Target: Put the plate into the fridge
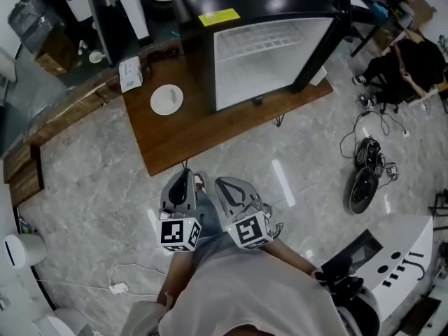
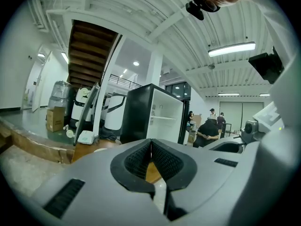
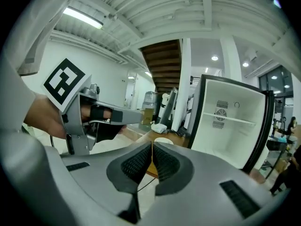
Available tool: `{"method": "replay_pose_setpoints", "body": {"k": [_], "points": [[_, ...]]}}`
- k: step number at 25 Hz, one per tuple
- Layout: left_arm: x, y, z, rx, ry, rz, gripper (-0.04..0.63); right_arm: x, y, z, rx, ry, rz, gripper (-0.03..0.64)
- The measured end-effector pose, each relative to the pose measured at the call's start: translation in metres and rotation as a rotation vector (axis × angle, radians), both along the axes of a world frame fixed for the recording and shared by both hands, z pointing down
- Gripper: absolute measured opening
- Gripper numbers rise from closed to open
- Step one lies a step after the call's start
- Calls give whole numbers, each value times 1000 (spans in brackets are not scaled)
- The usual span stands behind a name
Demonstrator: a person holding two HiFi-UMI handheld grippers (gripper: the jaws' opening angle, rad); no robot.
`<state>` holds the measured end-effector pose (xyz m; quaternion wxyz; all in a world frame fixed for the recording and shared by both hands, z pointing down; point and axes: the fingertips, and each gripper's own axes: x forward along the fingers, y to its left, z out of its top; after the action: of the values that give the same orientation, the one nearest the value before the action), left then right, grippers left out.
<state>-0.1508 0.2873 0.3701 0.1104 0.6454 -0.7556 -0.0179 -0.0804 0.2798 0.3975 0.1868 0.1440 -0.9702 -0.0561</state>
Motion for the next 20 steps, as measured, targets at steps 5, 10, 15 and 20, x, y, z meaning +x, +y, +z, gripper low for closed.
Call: {"method": "replay_pose_setpoints", "body": {"k": [5,10,15,20], "points": [[-210,-94,7,-29,-28,29,18,-192,-98,6,-23,66,52,18],[-364,-168,49,-99,-130,75,18,-299,-168,39,-97,100,158,20],[-483,-253,117,-256,-230,281,18,-364,-199,77,-185,118,228,20],[-534,-348,213,-491,-266,496,18,-362,-230,121,-261,163,301,20]]}}
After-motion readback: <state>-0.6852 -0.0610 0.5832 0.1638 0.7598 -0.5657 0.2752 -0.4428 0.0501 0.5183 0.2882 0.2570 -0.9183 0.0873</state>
